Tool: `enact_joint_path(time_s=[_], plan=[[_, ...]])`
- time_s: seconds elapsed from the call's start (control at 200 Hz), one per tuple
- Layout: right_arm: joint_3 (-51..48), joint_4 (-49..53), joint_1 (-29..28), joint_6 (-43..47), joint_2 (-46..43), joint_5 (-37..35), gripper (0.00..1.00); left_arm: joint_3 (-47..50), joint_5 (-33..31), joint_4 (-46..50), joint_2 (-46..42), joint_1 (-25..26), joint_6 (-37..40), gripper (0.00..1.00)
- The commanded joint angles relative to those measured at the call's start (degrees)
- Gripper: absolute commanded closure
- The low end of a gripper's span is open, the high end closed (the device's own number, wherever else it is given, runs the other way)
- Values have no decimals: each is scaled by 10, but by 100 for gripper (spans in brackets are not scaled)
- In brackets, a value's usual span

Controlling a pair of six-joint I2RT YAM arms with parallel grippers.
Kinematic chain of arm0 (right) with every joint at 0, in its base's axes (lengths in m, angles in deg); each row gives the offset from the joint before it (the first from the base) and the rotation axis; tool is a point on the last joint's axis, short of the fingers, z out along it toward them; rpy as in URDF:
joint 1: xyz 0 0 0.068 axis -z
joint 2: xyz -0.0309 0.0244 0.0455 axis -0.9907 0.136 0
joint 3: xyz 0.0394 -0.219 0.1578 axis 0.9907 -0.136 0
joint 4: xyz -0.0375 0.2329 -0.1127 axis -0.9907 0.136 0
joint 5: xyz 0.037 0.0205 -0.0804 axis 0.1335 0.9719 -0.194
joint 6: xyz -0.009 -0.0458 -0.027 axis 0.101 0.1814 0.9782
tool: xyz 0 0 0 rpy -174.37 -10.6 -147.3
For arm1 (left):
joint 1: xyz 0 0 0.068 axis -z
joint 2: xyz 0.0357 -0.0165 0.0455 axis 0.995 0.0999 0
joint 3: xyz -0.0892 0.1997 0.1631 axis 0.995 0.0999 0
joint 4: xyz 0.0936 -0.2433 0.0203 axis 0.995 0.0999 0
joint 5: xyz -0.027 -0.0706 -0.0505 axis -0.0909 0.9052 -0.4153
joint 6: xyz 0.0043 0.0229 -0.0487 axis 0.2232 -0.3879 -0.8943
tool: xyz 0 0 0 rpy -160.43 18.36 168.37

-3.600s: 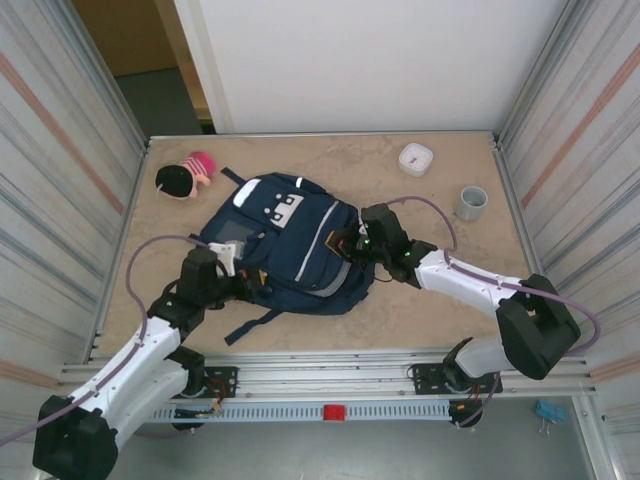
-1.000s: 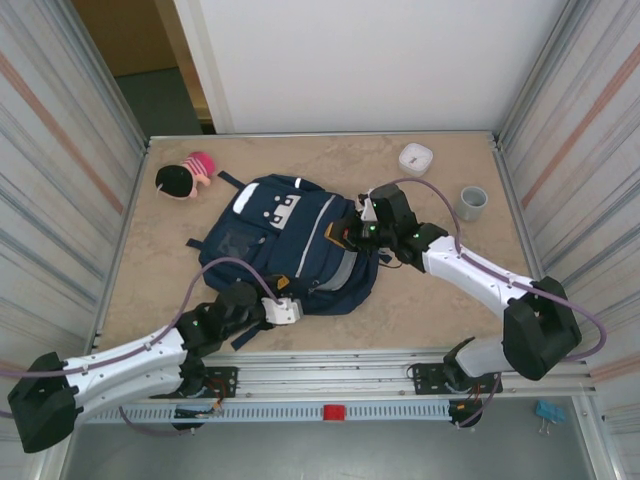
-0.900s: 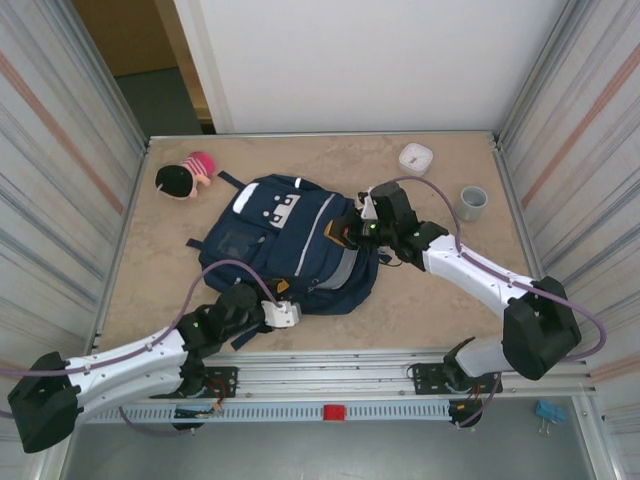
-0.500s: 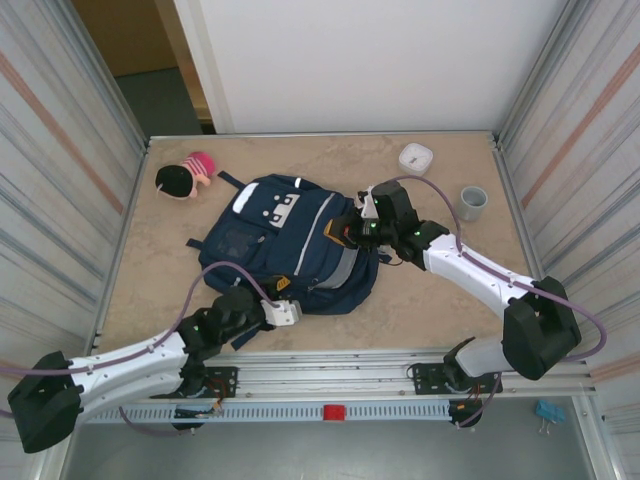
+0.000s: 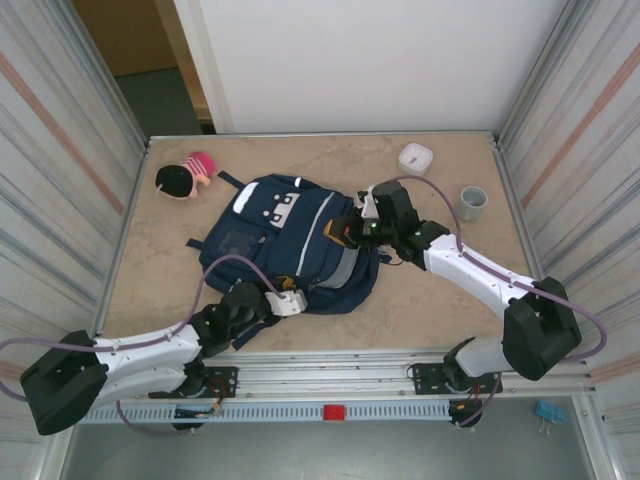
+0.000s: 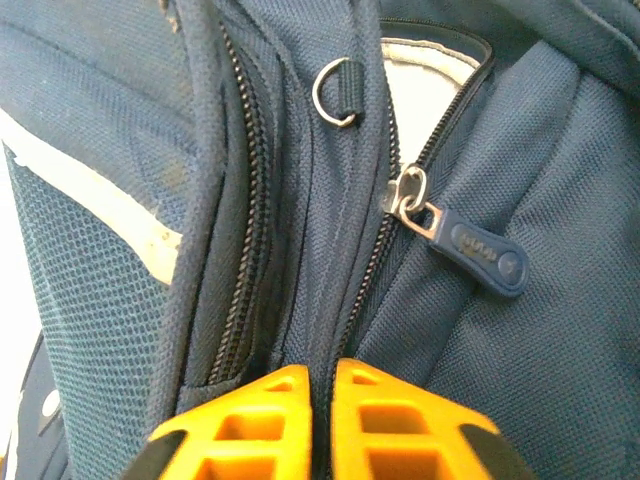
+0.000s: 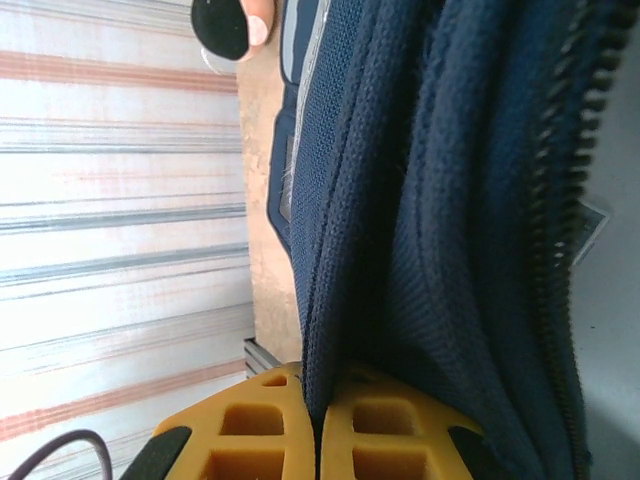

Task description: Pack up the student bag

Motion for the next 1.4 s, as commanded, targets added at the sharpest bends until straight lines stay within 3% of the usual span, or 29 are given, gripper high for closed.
enact_joint_path(time_s=[0.0, 0.105, 0.23, 0.306, 0.406, 0.506, 0.691, 0.797, 0.902, 1.127, 1.393], plan=[[6, -43, 10, 6, -28, 28, 100, -26, 12, 22, -14, -6, -31, 100], [1, -43, 20, 10, -27, 27, 99, -36, 46, 67, -46, -6, -56, 100], [4, -9, 33, 48, -40, 17, 55, -44, 82, 110, -89, -12, -101, 100], [6, 46, 33, 100, -69, -31, 48, -55, 106, 138, -106, -28, -139, 100], [-25, 88, 24, 166, -132, -112, 46, -73, 135, 172, -117, -45, -183, 100], [-68, 95, 1, 214, -198, -147, 49, -99, 140, 207, -107, -52, -218, 100], [-99, 117, -146, 268, -258, -261, 55, -171, 173, 287, -56, -67, -291, 100], [-112, 95, -231, 255, -235, -324, 57, -201, 219, 314, -29, -78, -330, 100], [-127, 49, -276, 226, -188, -356, 57, -214, 258, 321, -17, -90, -360, 100], [-94, 37, -297, 212, -79, -394, 54, -220, 303, 324, -19, -119, -381, 100], [-74, -9, -312, 224, -18, -449, 54, -230, 344, 318, -12, -130, -383, 100]])
